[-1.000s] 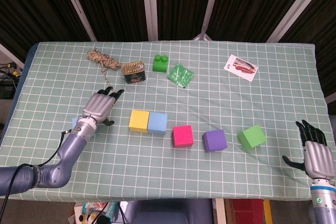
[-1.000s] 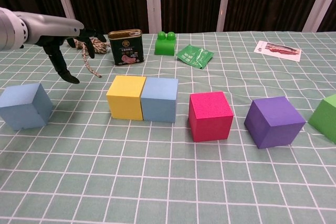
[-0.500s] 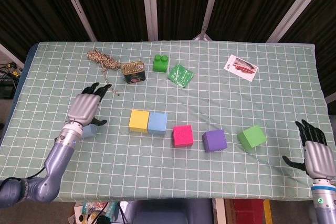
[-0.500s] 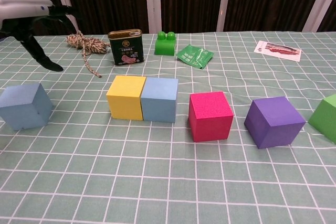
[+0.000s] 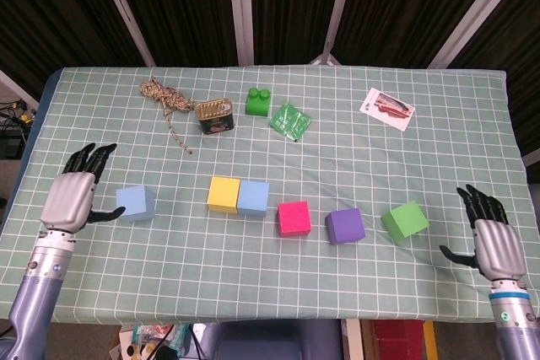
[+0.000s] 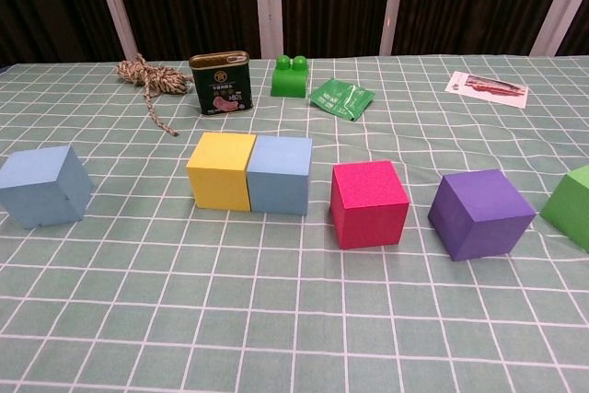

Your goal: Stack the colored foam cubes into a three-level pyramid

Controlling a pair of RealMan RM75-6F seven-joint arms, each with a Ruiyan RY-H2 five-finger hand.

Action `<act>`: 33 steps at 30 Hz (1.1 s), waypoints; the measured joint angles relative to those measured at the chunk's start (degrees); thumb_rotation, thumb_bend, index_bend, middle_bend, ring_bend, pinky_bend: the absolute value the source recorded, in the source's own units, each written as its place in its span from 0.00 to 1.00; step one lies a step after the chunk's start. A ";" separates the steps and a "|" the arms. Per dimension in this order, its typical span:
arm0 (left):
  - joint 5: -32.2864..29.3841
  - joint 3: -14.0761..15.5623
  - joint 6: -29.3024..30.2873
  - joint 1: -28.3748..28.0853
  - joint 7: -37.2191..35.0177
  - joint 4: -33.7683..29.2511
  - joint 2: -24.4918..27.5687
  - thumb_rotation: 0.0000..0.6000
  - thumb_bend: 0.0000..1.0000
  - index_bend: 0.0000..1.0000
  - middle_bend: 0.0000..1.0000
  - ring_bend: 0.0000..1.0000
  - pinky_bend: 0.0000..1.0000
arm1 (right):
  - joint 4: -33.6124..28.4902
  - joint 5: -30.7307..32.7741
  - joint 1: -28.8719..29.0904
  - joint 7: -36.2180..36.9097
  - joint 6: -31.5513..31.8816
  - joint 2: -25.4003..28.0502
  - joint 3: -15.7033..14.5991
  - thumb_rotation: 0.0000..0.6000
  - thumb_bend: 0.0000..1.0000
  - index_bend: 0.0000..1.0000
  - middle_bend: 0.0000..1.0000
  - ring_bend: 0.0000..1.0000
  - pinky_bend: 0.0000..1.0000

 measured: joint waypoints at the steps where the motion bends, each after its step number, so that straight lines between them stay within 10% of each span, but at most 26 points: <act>1: 0.60 -0.07 0.51 0.33 -0.22 -0.16 0.33 1.00 0.13 0.00 0.09 0.00 0.08 | -0.33 -0.16 0.59 -0.08 -0.44 0.02 0.30 1.00 0.18 0.00 0.00 0.00 0.00; 18: 1.78 -3.98 -1.48 3.15 -6.10 -0.65 4.74 1.00 0.13 0.00 0.09 0.00 0.08 | -6.25 0.77 22.46 1.64 -23.55 0.82 9.71 1.00 0.18 0.00 0.00 0.00 0.00; 33: 2.03 -7.22 -1.78 5.62 -9.34 -1.33 8.09 1.00 0.13 0.00 0.09 0.00 0.08 | -10.76 17.26 35.22 -14.38 -28.63 -9.29 8.57 1.00 0.18 0.00 0.16 0.04 0.00</act>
